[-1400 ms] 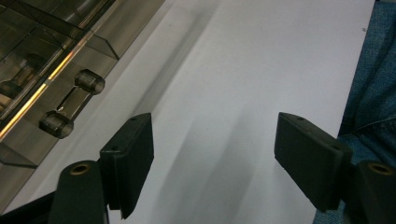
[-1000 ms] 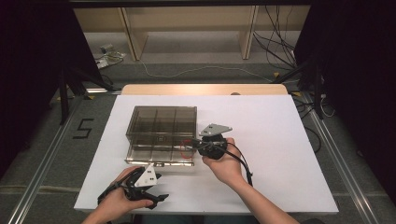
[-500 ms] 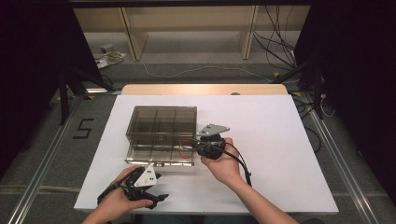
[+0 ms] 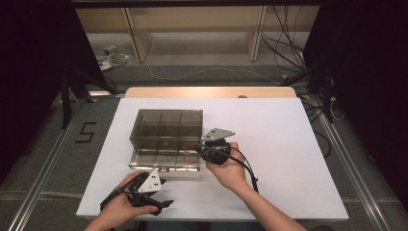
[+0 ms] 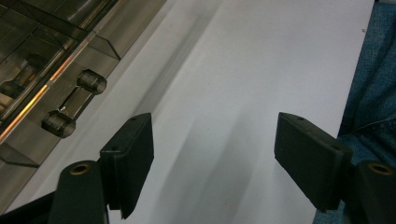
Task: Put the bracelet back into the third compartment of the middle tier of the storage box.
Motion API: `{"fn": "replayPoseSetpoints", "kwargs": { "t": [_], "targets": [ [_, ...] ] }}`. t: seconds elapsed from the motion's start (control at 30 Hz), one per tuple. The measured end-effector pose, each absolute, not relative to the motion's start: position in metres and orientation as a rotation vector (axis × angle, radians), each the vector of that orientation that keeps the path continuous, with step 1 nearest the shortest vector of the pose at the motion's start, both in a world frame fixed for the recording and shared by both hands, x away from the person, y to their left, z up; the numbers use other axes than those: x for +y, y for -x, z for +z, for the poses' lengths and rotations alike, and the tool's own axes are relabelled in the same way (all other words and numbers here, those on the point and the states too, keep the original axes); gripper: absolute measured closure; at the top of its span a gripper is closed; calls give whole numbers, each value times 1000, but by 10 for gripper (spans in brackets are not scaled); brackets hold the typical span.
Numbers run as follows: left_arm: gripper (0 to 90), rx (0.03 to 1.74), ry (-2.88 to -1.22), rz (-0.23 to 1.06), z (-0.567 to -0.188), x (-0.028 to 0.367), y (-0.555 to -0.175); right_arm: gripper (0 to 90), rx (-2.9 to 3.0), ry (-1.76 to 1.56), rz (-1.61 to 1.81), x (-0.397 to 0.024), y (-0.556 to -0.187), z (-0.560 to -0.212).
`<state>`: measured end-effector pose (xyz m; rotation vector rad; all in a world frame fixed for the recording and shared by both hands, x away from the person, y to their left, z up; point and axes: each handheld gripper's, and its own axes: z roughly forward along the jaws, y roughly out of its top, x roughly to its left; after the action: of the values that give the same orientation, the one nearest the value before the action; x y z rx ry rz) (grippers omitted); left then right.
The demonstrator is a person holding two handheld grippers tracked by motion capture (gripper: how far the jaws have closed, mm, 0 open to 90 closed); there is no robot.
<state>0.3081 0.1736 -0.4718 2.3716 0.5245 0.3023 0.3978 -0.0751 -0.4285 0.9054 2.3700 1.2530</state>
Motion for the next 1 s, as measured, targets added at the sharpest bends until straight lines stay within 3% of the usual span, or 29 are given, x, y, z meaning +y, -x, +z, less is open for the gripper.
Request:
{"fn": "replayPoseSetpoints", "kwargs": {
  "t": [1.0],
  "targets": [
    [286,525,-2371,301,-472,174,-308,886,2384,-894,1213,-69,-398,-435]
  ]
}}
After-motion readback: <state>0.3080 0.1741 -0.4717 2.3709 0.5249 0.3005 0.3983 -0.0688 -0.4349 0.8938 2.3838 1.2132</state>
